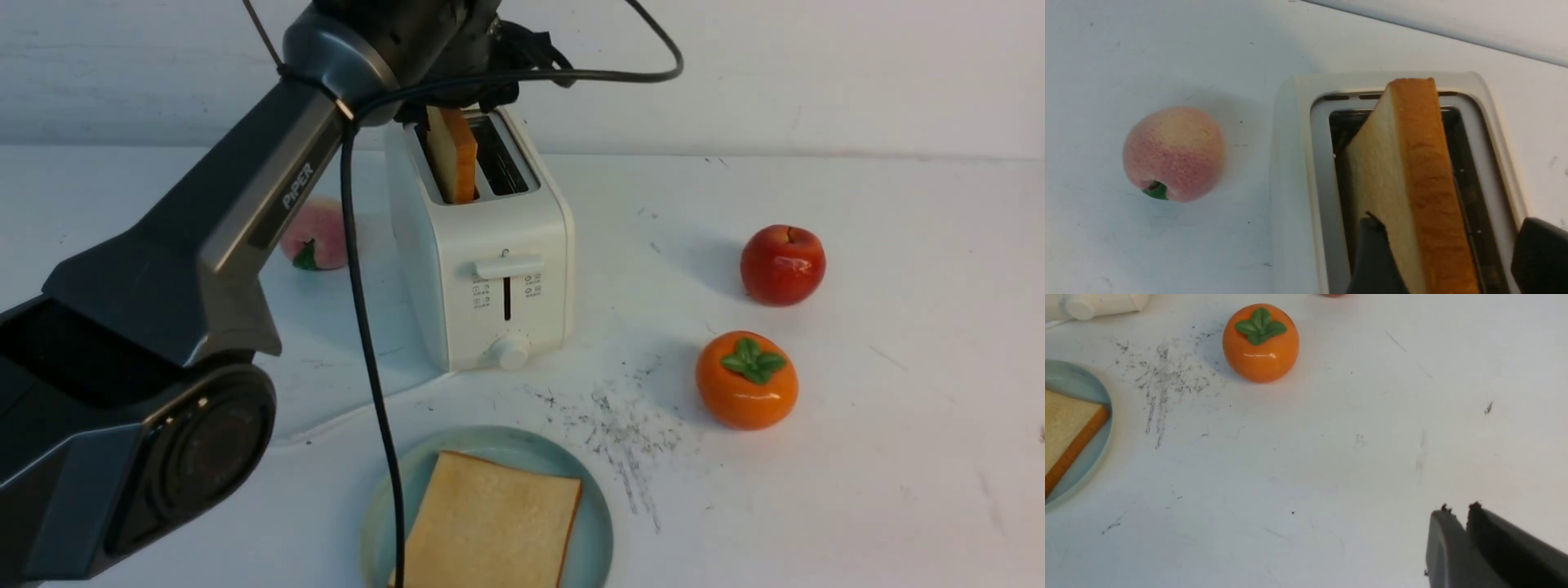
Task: Take toasted bread from bread machine on white table place on plate.
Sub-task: 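Reach for a toast slice standing in the toaster with the left gripper, then place the slice of bread on the plate with the left gripper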
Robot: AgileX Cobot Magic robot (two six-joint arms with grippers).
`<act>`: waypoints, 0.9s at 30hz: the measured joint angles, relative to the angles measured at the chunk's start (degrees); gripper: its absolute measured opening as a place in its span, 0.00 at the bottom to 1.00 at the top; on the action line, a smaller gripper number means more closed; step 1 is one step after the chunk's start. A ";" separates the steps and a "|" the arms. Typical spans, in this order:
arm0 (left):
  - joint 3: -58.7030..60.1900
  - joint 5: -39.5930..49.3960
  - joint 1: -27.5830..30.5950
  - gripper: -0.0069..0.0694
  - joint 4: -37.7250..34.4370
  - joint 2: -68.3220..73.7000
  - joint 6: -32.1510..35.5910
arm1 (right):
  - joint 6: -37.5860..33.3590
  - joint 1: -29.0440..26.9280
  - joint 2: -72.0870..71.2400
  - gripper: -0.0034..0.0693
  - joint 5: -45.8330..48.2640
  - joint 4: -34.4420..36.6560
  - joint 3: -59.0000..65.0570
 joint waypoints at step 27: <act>-0.08 -1.83 0.01 0.23 -7.45 -21.03 15.98 | 0.00 0.00 0.00 0.17 -0.76 0.56 0.00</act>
